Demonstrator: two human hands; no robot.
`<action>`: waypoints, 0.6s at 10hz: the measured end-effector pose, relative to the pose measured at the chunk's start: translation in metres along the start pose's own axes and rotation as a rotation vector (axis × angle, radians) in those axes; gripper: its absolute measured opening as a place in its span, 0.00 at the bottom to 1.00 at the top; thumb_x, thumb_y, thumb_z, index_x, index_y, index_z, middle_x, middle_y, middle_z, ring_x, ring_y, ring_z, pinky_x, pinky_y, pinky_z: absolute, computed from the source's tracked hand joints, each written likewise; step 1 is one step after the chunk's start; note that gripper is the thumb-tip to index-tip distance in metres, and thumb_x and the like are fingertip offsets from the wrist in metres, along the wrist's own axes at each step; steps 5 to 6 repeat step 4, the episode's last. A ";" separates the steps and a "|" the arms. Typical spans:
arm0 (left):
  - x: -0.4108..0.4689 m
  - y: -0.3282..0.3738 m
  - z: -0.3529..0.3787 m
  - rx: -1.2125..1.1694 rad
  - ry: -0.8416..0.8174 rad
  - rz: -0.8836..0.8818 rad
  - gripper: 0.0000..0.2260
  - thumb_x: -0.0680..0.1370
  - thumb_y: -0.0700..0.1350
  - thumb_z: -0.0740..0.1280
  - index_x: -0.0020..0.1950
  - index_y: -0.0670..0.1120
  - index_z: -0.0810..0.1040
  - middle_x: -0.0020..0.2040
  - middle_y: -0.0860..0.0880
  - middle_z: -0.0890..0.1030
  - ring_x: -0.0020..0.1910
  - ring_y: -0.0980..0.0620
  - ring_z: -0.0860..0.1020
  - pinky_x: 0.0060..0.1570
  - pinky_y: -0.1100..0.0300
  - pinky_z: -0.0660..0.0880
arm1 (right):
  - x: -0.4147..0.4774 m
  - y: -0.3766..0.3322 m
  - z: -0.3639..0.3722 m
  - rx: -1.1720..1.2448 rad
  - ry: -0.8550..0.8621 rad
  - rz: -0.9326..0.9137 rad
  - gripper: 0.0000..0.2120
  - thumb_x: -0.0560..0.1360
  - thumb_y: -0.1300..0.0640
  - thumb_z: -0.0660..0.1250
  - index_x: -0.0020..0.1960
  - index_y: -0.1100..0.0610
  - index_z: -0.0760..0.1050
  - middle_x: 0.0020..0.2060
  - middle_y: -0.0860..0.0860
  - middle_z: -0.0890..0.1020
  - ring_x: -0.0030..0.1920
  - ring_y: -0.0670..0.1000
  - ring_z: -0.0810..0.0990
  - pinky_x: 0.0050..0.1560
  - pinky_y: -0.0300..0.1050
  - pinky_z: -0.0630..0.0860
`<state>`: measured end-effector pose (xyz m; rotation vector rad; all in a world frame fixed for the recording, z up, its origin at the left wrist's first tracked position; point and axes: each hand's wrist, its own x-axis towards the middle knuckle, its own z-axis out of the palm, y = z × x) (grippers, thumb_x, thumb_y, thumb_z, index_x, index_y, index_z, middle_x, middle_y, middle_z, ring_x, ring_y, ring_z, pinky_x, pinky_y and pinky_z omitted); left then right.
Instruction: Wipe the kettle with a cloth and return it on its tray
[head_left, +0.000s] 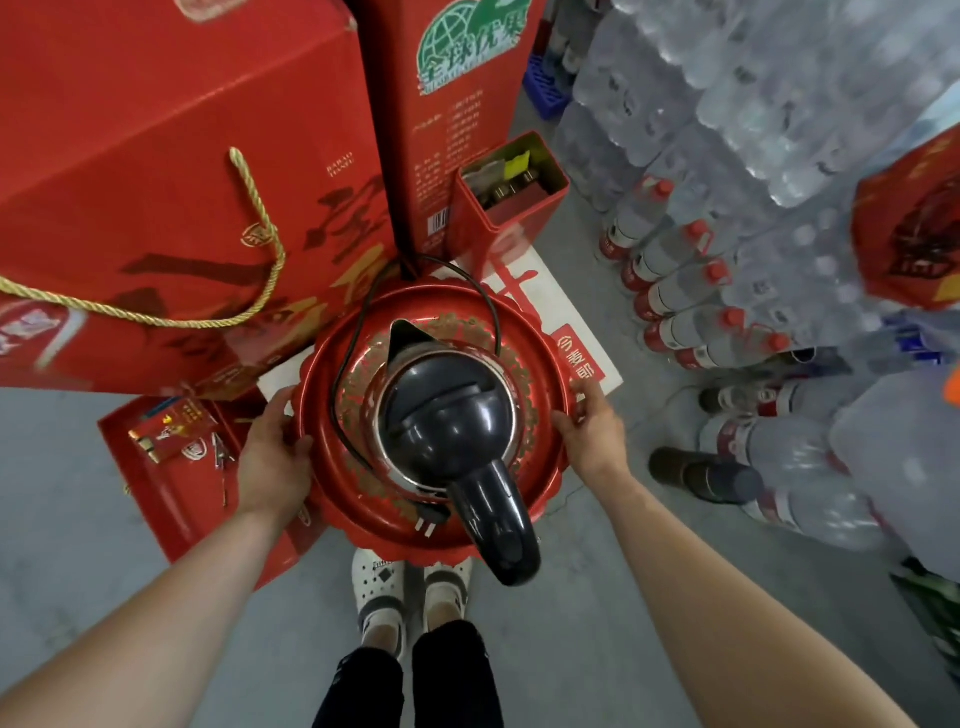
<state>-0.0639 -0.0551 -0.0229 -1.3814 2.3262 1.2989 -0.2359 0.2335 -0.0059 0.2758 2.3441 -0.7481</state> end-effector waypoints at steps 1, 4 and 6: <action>0.002 -0.004 0.000 -0.026 -0.016 -0.004 0.28 0.77 0.34 0.63 0.72 0.58 0.67 0.59 0.42 0.79 0.57 0.40 0.79 0.57 0.38 0.76 | 0.001 0.002 0.002 0.001 0.005 0.001 0.19 0.81 0.56 0.66 0.70 0.49 0.67 0.47 0.46 0.77 0.50 0.55 0.83 0.54 0.58 0.83; -0.007 0.009 -0.023 0.089 -0.086 -0.045 0.33 0.77 0.39 0.67 0.79 0.52 0.58 0.72 0.40 0.65 0.64 0.39 0.75 0.64 0.40 0.72 | -0.036 -0.026 -0.043 0.102 0.091 -0.095 0.29 0.80 0.58 0.67 0.78 0.49 0.60 0.59 0.49 0.77 0.50 0.47 0.79 0.44 0.41 0.79; -0.007 0.009 -0.023 0.089 -0.086 -0.045 0.33 0.77 0.39 0.67 0.79 0.52 0.58 0.72 0.40 0.65 0.64 0.39 0.75 0.64 0.40 0.72 | -0.036 -0.026 -0.043 0.102 0.091 -0.095 0.29 0.80 0.58 0.67 0.78 0.49 0.60 0.59 0.49 0.77 0.50 0.47 0.79 0.44 0.41 0.79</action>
